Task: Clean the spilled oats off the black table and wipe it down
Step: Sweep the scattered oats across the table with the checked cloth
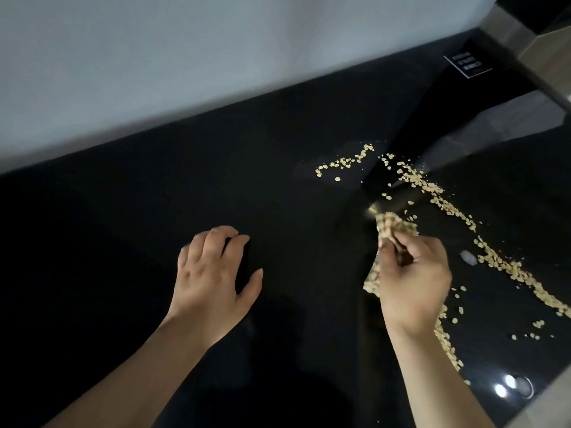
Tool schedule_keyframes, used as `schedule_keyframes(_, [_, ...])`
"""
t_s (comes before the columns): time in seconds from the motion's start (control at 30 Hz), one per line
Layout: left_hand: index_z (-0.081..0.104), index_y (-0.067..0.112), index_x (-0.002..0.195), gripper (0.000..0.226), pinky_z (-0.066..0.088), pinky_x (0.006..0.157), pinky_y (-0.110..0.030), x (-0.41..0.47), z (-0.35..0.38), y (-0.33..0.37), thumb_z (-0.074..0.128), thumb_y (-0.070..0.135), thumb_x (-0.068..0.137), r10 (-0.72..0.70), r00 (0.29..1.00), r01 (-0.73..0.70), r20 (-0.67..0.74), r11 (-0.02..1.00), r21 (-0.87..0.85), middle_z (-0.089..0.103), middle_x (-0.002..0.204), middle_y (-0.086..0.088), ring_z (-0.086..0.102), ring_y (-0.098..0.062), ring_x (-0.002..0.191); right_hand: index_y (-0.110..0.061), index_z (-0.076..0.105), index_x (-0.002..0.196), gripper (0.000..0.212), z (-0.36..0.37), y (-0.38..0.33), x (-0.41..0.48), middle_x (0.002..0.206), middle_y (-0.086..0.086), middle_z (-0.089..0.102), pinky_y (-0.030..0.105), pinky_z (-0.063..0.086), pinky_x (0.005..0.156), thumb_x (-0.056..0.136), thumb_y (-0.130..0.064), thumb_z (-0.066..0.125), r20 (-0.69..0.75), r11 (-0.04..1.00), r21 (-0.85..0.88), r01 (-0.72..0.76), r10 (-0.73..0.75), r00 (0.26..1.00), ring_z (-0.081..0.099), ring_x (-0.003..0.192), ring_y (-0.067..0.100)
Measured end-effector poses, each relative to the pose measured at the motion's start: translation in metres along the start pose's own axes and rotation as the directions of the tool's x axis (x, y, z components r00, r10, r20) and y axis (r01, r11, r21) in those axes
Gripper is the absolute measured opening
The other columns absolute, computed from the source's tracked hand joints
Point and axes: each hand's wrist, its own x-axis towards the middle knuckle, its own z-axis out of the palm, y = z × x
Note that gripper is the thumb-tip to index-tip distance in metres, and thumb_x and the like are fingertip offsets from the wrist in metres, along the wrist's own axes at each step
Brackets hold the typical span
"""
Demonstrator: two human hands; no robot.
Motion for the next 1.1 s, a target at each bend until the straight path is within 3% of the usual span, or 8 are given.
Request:
schedule_keyframes(0.2, [0.057,0.011,0.124,0.060,0.039,0.099,-0.044,0.026,-0.006,-0.019,0.038,0.052,0.084,0.005,1.000,-0.005,0.014,1.000,0.004,0.051,0.126,-0.004,0.048,-0.027,0.118,-0.010,0.073,0.097,0.015,0.050,-0.082,0.017,0.091,-0.001,0.056,0.010,0.039,0.068,0.082,-0.013,0.071,0.152,0.977,0.182,0.110,-0.138,0.979,0.052,0.072,0.007])
schedule_keyframes(0.43, [0.056,0.011,0.126,0.064,0.037,0.100,-0.043,0.042,-0.009,-0.043,0.035,0.054,0.083,-0.019,0.999,0.018,0.028,0.999,0.029,0.050,0.128,-0.004,0.045,-0.025,0.120,-0.011,0.069,0.104,0.019,0.133,-0.127,0.052,0.103,0.002,0.057,0.028,0.055,0.073,0.089,-0.021,0.065,0.255,0.973,0.083,0.214,-0.229,0.940,0.059,0.078,0.011])
schedule_keyframes(0.57, [0.055,0.010,0.127,0.063,0.037,0.099,-0.044,0.046,-0.006,-0.042,0.036,0.054,0.084,0.001,1.000,-0.002,0.030,1.000,0.029,0.048,0.128,-0.004,0.045,-0.026,0.120,-0.011,0.070,0.099,0.017,0.131,-0.110,0.052,0.100,0.003,0.058,0.025,0.051,0.068,0.089,-0.022,0.064,0.200,0.982,0.005,0.190,-0.188,0.962,0.057,0.075,0.011])
schedule_keyframes(0.7, [0.056,0.010,0.127,0.063,0.036,0.100,-0.043,0.050,-0.005,-0.033,0.037,0.054,0.085,0.029,0.999,-0.030,0.042,0.999,0.013,0.048,0.129,-0.005,0.044,-0.025,0.122,-0.009,0.072,0.097,0.017,0.091,-0.064,0.050,0.095,0.008,0.061,0.023,0.040,0.063,0.083,-0.016,0.067,0.018,0.997,-0.063,0.051,-0.050,0.999,0.054,0.070,0.015])
schedule_keyframes(0.8, [0.056,0.010,0.127,0.063,0.036,0.100,-0.043,0.053,-0.005,-0.023,0.037,0.054,0.085,0.039,0.998,-0.039,0.057,0.999,0.007,0.048,0.129,-0.004,0.044,-0.024,0.121,-0.007,0.073,0.099,0.019,0.054,-0.026,0.046,0.094,0.013,0.063,0.020,0.037,0.065,0.080,-0.012,0.070,-0.064,0.993,-0.116,-0.023,0.016,0.998,0.062,0.074,0.025])
schedule_keyframes(0.9, [0.057,0.010,0.126,0.063,0.037,0.099,-0.043,0.054,-0.003,-0.017,0.036,0.054,0.085,0.039,0.997,-0.040,0.062,0.999,0.013,0.049,0.128,-0.004,0.045,-0.024,0.121,-0.004,0.072,0.103,0.022,0.029,-0.005,0.042,0.094,0.015,0.064,0.024,0.042,0.072,0.081,-0.008,0.071,-0.083,0.992,-0.051,-0.112,0.107,0.991,0.065,0.081,0.030])
schedule_keyframes(1.1, [0.055,0.011,0.128,0.065,0.037,0.101,-0.044,0.056,-0.004,-0.012,0.034,0.055,0.084,0.012,0.996,-0.015,0.086,0.999,0.030,0.048,0.130,-0.003,0.044,-0.025,0.122,-0.004,0.073,0.098,0.018,0.037,-0.060,0.054,0.091,0.007,0.062,0.009,0.035,0.071,0.080,-0.009,0.072,0.000,0.992,0.106,0.071,-0.071,0.997,0.053,0.077,0.012])
